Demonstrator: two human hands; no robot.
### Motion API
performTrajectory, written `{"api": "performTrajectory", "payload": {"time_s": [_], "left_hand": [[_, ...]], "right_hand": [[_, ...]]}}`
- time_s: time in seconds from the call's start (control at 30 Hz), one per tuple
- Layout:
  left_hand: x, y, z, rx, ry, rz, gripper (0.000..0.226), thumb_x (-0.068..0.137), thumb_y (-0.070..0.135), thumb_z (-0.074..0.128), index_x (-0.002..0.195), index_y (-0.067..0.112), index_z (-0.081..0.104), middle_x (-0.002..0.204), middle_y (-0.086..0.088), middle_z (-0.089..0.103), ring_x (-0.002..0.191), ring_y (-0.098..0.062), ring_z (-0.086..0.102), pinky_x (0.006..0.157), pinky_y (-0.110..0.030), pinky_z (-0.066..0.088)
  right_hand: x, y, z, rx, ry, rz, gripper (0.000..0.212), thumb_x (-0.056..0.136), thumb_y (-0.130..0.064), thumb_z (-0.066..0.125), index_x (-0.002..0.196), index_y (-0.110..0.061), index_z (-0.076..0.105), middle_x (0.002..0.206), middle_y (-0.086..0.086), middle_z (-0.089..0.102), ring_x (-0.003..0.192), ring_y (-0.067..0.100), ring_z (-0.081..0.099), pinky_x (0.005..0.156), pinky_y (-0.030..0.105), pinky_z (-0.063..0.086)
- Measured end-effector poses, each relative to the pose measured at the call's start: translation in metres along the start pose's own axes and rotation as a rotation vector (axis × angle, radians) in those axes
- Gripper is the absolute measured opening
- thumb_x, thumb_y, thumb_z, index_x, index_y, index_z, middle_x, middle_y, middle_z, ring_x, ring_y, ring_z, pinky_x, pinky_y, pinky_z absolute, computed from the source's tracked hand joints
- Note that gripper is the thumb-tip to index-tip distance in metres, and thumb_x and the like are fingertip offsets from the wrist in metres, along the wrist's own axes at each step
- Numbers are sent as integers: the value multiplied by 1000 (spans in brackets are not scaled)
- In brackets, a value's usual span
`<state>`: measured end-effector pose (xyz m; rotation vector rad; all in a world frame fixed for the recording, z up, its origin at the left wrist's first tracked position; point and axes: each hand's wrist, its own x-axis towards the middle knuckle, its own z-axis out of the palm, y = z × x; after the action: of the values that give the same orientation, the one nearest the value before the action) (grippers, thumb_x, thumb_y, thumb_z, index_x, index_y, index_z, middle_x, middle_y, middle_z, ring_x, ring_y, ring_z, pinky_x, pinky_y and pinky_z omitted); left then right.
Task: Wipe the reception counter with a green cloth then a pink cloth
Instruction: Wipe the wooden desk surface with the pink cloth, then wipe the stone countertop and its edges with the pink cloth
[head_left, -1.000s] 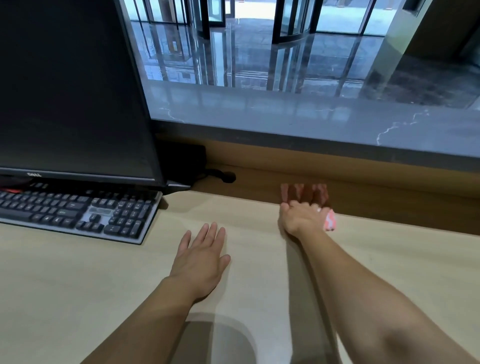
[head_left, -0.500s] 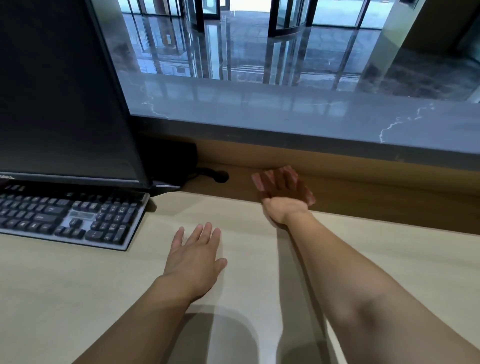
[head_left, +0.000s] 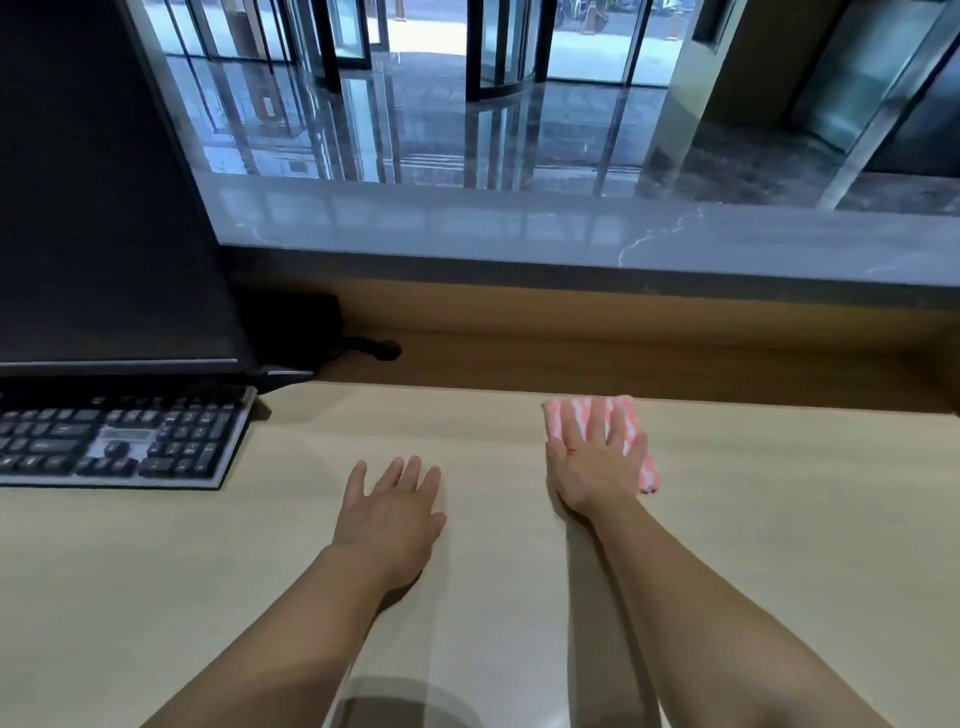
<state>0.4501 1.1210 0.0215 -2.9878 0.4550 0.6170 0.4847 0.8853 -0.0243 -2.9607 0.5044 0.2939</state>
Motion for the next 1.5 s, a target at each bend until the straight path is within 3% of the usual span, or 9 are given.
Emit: {"api": "performTrajectory", "payload": {"time_s": [0.3, 0.47, 0.57, 0.77, 0.9, 0.97, 1.1, 1.33, 1.5], "left_hand": [[-67, 17, 21, 61, -40, 6, 63, 99, 18, 28, 154, 25, -3, 162, 1, 0, 149, -16, -1, 117, -50, -6], [-91, 41, 23, 89, -54, 49, 63, 99, 14, 28, 154, 23, -2, 162, 2, 0, 149, -16, 0, 117, -49, -6], [-108, 50, 22, 112, -60, 64, 63, 99, 15, 28, 154, 24, -2, 162, 2, 0, 149, -15, 0, 117, -48, -7], [-138, 58, 18, 136, -95, 57, 73, 96, 14, 38, 154, 24, -5, 162, 2, -1, 149, -15, -1, 117, -48, -8], [-156, 58, -2, 149, -24, 61, 71, 98, 16, 38, 154, 22, -5, 162, 1, 1, 149, -16, 0, 118, -49, -6], [-162, 57, -15, 139, 44, 73, 64, 99, 16, 32, 154, 22, -1, 162, 1, 6, 149, -16, 3, 118, -50, -3], [-171, 57, -43, 145, 122, 64, 63, 99, 16, 34, 153, 22, 3, 161, 0, 10, 149, -18, 7, 117, -51, 0], [-166, 53, -98, 112, 260, 39, 65, 97, 14, 39, 153, 22, 8, 161, 0, 15, 148, -18, 11, 118, -49, 2], [-134, 43, -133, 102, 323, -8, 69, 97, 15, 41, 154, 20, 3, 162, -2, 7, 149, -19, 5, 118, -49, 3]], "right_hand": [[-154, -50, 52, -34, 39, -391, 54, 97, -50, -8, 149, -43, -21, 158, 3, -29, 139, 25, -40, 112, 53, -22], [-161, 23, 43, -23, 19, -313, 53, 96, -50, -10, 147, -49, -21, 157, -6, -27, 141, 23, -35, 116, 47, -18], [-157, 80, 39, -4, 14, -125, 62, 91, -52, -10, 152, -44, -11, 163, 0, -16, 145, 26, -28, 120, 46, -4], [-184, 102, 26, -40, -42, 71, 71, 91, -24, 37, 154, -31, 5, 161, 10, 2, 150, 30, -7, 119, 39, 14], [-208, 48, 39, -6, 17, 34, 53, 83, -27, 47, 135, -20, 35, 140, 14, 38, 133, 30, 45, 107, 42, 42], [-222, 21, 20, 56, 0, -77, 49, 79, -30, 65, 121, -16, 44, 125, 14, 55, 112, 28, 63, 87, 39, 53], [-237, -19, -28, 414, -232, -55, 33, 96, -18, 46, 125, -9, 61, 127, 16, 60, 122, 30, 53, 88, 19, 42], [-207, -31, -105, 938, -23, -21, 48, 92, -1, 50, 131, -26, 62, 119, 2, 67, 94, 26, 66, 69, 35, 54], [-170, -41, -170, 1013, 122, -174, 49, 97, -5, 54, 131, -39, 59, 117, -12, 65, 76, 9, 66, 56, 25, 54]]}}
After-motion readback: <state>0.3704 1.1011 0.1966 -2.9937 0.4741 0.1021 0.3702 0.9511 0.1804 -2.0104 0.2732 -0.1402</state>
